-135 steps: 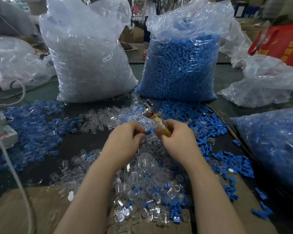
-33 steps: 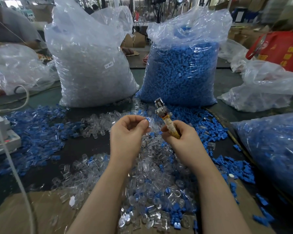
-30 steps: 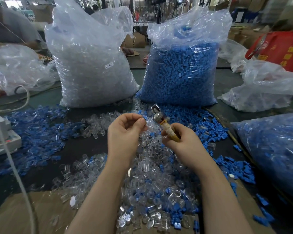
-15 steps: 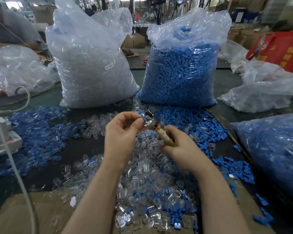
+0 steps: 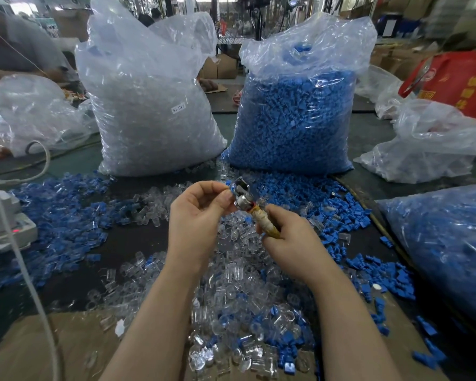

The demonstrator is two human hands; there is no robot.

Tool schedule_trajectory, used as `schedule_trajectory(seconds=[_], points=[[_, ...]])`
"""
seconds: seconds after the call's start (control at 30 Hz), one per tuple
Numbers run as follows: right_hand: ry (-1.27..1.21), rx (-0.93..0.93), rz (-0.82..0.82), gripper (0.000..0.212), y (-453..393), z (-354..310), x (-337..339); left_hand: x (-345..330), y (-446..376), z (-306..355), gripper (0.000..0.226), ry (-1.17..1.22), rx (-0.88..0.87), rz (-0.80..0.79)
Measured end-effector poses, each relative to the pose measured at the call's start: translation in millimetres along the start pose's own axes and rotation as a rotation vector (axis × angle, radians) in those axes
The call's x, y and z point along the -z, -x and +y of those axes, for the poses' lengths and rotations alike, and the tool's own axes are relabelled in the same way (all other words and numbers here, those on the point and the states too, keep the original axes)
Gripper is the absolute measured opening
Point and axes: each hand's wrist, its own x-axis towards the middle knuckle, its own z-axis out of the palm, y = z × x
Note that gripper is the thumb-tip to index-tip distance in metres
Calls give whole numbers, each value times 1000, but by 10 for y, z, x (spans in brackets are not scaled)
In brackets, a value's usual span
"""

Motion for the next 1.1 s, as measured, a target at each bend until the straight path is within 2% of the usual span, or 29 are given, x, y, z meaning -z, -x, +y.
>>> schedule_trajectory(seconds=[0.13, 0.2, 0.27, 0.37, 0.53, 0.7, 0.8, 0.93, 1.1], points=[[14, -15, 43, 17, 0, 4, -8, 260, -90, 69, 11, -178, 19, 31], [-5, -36, 102, 14, -4, 23, 7, 528, -153, 52, 9, -489, 14, 141], [-26, -55, 149, 10, -14, 50, 22, 819, -186, 21, 6, -909, 36, 299], [-10, -76, 187, 12, -23, 70, 31, 1138, -184, -39, 6, -1284, 197, 436], [22, -104, 226, 7, -23, 108, 44, 1368, -172, -85, 8, -1431, 442, 513], [78, -133, 307, 18, -22, 141, 48, 1348, -194, -49, 23, -1577, 491, 514], [83, -177, 351, 20, -40, 151, 57, 1119, -213, 9, 24, -1561, 314, 439], [150, -260, 334, 18, -50, 169, 86, 608, -188, 22, 11, -1276, 111, 170], [234, -299, 275, 15, -40, 167, 62, 261, -106, -187, 30, -1297, -11, -115]])
